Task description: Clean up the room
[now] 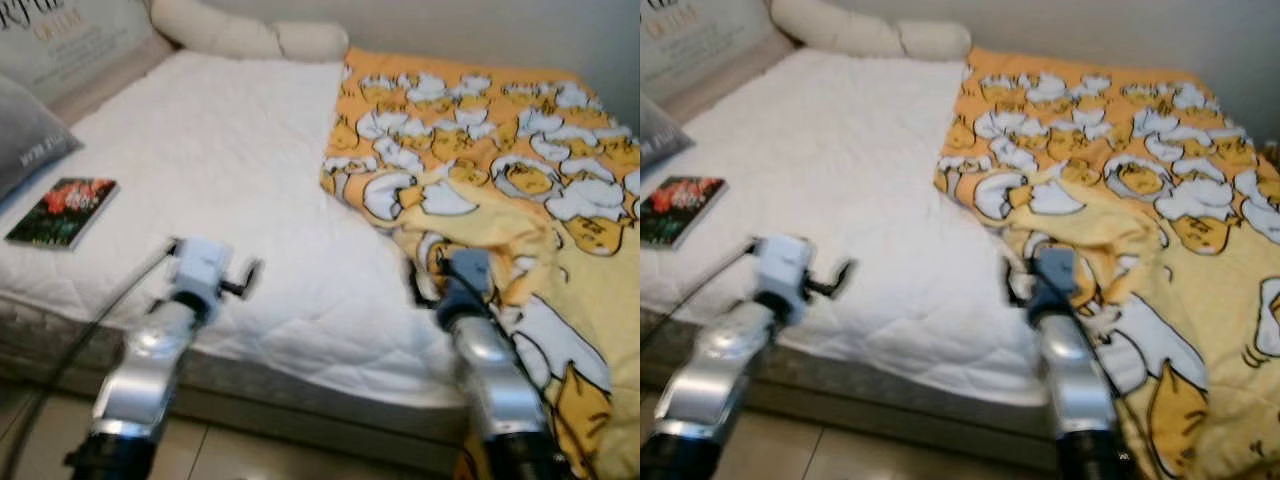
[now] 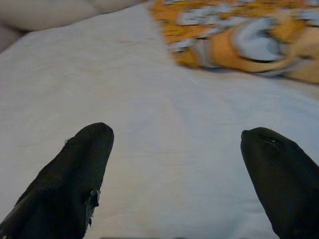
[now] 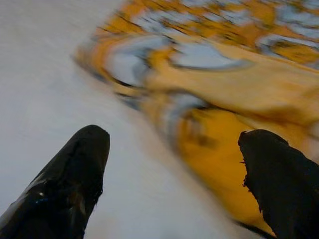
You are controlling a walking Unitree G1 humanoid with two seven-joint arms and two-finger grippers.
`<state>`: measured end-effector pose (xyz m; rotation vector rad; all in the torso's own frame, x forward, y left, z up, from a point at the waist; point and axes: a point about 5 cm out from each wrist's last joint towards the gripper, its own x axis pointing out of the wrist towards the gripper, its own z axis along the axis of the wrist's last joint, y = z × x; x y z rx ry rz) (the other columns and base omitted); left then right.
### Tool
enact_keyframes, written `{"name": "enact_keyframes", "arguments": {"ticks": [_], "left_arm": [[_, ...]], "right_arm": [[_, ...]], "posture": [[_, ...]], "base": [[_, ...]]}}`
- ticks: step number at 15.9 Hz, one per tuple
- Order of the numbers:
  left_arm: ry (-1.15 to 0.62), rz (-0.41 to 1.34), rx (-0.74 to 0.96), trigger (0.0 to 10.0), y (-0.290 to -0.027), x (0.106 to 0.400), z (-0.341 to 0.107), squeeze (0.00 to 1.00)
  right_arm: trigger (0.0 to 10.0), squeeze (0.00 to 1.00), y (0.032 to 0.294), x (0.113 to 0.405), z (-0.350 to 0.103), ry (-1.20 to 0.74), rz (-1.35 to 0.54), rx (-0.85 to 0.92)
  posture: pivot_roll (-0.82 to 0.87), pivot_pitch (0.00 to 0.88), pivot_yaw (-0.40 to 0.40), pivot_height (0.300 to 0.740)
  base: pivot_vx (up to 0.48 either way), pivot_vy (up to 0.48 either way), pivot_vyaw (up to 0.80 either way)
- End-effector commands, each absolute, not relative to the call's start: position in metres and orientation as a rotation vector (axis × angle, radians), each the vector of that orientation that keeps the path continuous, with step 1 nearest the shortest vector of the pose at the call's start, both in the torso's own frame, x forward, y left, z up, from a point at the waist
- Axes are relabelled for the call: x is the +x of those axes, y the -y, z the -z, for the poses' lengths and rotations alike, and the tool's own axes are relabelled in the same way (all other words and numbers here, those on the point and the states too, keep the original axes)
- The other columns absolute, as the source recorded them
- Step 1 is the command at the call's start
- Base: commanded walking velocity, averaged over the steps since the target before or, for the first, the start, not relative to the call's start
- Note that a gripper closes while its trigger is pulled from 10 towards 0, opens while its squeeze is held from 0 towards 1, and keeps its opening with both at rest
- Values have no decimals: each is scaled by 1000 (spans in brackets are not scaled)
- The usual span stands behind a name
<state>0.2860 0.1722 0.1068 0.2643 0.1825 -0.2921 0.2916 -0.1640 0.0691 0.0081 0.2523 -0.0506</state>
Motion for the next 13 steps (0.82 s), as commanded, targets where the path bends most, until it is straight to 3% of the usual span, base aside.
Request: {"name": "enact_keyframes", "arguments": {"ticks": [1, 3, 9, 10, 11, 12, 13], "left_arm": [[-170, 316, 321, 10000, -177, 286, -111, 753], [-175, 365, 343, 10000, -176, 284, -112, 753], [-223, 584, 406, 10000, -174, 277, -112, 753], [-230, 621, 415, 10000, -174, 276, -112, 741], [-233, 635, 418, 10000, -174, 276, -112, 741], [-240, 668, 422, 10000, -175, 275, -113, 690], [-244, 695, 429, 10000, -177, 275, -114, 675]], "right_arm": [[10000, 1000, 162, 295, -69, -274, 55, -19], [10000, 1000, 169, 300, -64, -321, 74, -81], [10000, 1000, 221, 317, -53, -490, 320, -244], [10000, 161, 232, 315, -50, -519, 359, -277], [10000, 161, 236, 315, -49, -530, 376, -287], [10000, 0, 246, 312, -45, -556, 419, -302], [10000, 0, 254, 310, -40, -577, 430, -286]], "posture": [[-4, 0, -20, 740], [-3, 0, -19, 740], [19, 0, -34, 740], [23, 0, -36, 740], [23, 0, -36, 740], [22, 0, -31, 740], [15, 0, -19, 740]], "base": [[0, 0, 0], [0, 0, 0], [0, 0, 0], [0, 0, 0], [0, 0, 0], [0, 0, 0], [0, 0, 0]]}}
